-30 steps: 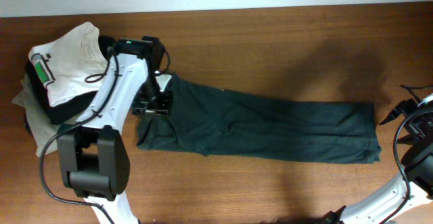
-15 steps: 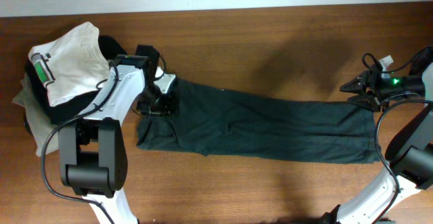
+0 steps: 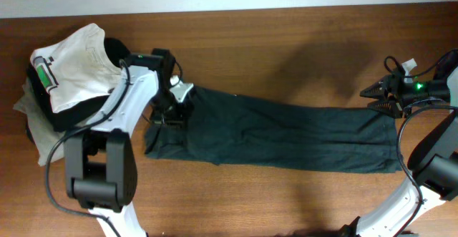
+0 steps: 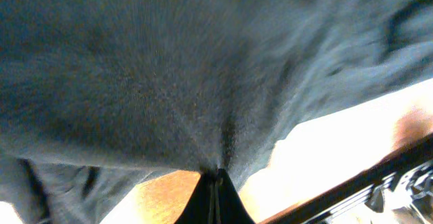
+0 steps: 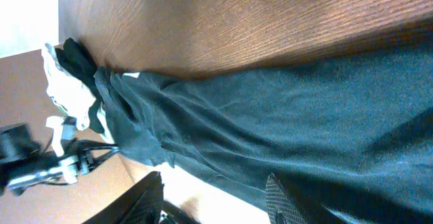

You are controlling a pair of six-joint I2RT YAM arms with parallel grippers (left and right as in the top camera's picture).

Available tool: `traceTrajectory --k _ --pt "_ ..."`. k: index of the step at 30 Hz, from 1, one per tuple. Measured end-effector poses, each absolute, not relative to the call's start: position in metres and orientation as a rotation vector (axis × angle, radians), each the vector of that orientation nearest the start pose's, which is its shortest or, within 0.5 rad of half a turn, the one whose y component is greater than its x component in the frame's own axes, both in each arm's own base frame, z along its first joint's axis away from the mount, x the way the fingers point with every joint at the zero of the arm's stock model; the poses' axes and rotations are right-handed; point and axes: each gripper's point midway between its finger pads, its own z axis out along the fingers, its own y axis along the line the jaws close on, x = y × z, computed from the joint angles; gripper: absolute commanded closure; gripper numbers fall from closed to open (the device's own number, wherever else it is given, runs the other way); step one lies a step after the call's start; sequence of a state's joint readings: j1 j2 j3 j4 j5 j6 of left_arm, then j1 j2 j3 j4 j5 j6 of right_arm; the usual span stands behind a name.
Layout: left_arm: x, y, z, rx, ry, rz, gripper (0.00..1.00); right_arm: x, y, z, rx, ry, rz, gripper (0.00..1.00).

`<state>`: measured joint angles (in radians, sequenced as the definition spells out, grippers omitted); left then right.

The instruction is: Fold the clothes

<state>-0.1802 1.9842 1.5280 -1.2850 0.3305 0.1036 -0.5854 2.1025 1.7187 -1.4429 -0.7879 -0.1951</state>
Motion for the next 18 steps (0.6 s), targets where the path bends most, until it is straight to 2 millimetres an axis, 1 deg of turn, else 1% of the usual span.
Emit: traceTrajectory --k 1,3,4,6,7,8,9,10,12,13,14,15,16,17,18 --pt "0.324 -0.117 0.09 0.425 3.188 -0.54 0.99 0.363 -0.094 0.116 0.692 2.73 1.218 0.47" --pt "0.323 -0.117 0.113 0.432 3.139 -0.542 0.99 0.363 -0.094 0.116 0.692 2.729 1.218 0.47" --pt "0.32 -0.117 0.118 0.432 3.136 -0.545 0.99 0.363 -0.094 0.116 0.691 2.729 1.218 0.47" --pt "0.317 -0.119 0.118 0.44 3.148 -0.548 1.0 0.363 -0.094 0.116 0.692 2.729 1.218 0.47" --pt "0.313 -0.122 0.117 0.456 3.157 -0.549 0.8 0.363 -0.094 0.116 0.692 2.729 1.218 0.47" --pt "0.307 -0.127 0.114 0.483 3.172 -0.548 0.53 0.363 -0.094 0.116 0.692 2.729 1.218 0.47" --pt "0.301 -0.132 0.111 0.514 3.187 -0.542 0.51 0.363 -0.094 0.116 0.692 2.729 1.218 0.47" --pt "0.301 -0.134 0.109 0.537 3.183 -0.52 0.51 0.363 -0.094 0.116 0.691 2.73 1.217 0.47" --pt "0.312 -0.129 0.106 0.515 3.157 -0.45 0.51 0.363 -0.094 0.116 0.691 2.729 1.217 0.47" --pt "0.324 -0.123 0.105 0.476 3.122 -0.42 0.49 0.363 -0.094 0.116 0.691 2.729 1.217 0.47" --pt "0.337 -0.112 0.105 0.414 3.096 -0.392 0.49 0.363 -0.094 0.116 0.691 2.729 1.217 0.47" --pt "0.353 -0.102 0.106 0.356 3.05 -0.375 0.49 0.363 -0.094 0.116 0.692 2.73 1.218 0.47" --pt "0.382 -0.084 0.112 0.282 2.953 -0.347 0.5 0.363 -0.094 0.116 0.691 2.729 1.217 0.47" --pt "0.391 -0.076 0.114 0.249 2.926 -0.34 0.5 0.363 -0.094 0.116 0.692 2.729 1.218 0.47" --pt "0.408 -0.07 0.115 0.227 2.869 -0.326 0.5 0.363 -0.094 0.116 0.691 2.729 1.217 0.47"
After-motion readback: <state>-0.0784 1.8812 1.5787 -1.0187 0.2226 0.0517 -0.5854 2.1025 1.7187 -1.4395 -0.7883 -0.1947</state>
